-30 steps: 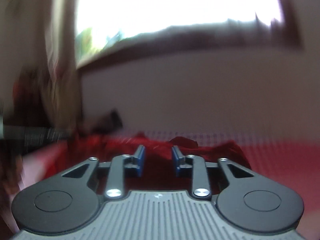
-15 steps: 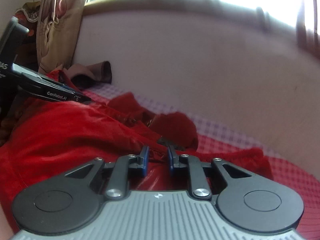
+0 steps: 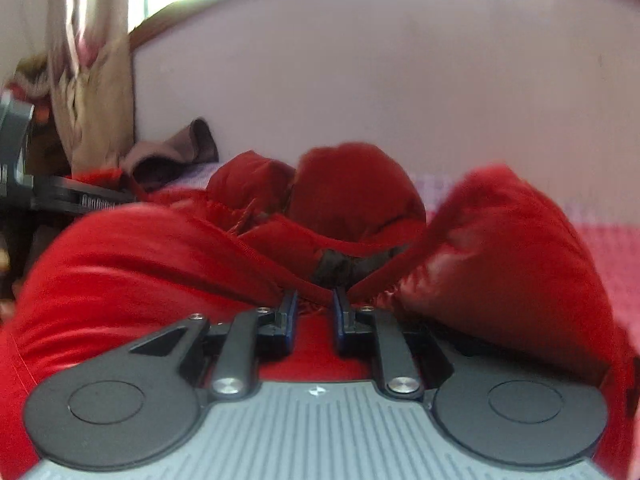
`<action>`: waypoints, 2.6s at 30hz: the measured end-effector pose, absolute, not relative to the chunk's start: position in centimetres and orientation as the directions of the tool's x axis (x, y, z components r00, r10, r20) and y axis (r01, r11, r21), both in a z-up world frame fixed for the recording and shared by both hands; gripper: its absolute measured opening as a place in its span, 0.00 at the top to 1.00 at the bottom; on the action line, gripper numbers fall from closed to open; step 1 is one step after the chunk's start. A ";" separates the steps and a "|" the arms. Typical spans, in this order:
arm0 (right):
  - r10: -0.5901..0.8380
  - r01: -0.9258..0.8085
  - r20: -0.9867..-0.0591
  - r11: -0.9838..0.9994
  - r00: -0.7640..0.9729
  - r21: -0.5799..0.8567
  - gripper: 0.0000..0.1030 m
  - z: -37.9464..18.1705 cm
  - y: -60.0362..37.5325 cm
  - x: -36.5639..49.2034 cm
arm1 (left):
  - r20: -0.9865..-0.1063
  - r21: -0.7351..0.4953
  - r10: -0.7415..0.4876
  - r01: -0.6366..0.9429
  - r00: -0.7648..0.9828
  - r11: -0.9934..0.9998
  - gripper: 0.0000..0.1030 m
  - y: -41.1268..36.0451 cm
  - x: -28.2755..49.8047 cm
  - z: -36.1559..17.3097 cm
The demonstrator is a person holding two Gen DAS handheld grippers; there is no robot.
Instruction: Fold large clothes
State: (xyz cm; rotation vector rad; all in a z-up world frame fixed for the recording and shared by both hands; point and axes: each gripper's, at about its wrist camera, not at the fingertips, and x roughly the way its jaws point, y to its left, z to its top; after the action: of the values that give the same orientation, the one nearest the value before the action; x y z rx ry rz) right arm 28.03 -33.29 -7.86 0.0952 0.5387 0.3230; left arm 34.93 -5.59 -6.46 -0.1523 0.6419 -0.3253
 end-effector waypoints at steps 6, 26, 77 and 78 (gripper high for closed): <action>0.447 -0.254 -0.432 0.865 0.784 0.434 0.87 -9.5 -37.0 28.9 | -0.545 -0.316 -0.387 0.245 0.744 0.917 0.66 -4.6 35.4 -7.7; 0.426 -0.190 -0.434 0.852 0.794 0.488 0.99 -10.1 -37.7 29.5 | -0.545 -0.322 -0.370 0.220 0.752 0.921 0.66 -4.4 35.4 -8.1; 0.397 -0.195 -0.433 0.877 0.809 0.440 1.00 -9.7 -37.1 29.2 | -0.496 -0.549 -0.509 0.201 0.703 0.811 0.53 3.4 33.1 -6.9; 0.397 -0.195 -0.432 0.877 0.810 0.440 1.00 -9.7 -37.1 29.1 | -0.502 -0.536 -0.505 0.205 0.702 0.819 0.54 3.4 33.0 -7.0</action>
State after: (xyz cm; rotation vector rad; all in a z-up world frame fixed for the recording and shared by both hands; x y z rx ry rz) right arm 29.11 -37.07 -9.68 0.3909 0.5406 0.3253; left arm 33.00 3.41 -6.96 -0.4695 0.6860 -0.4114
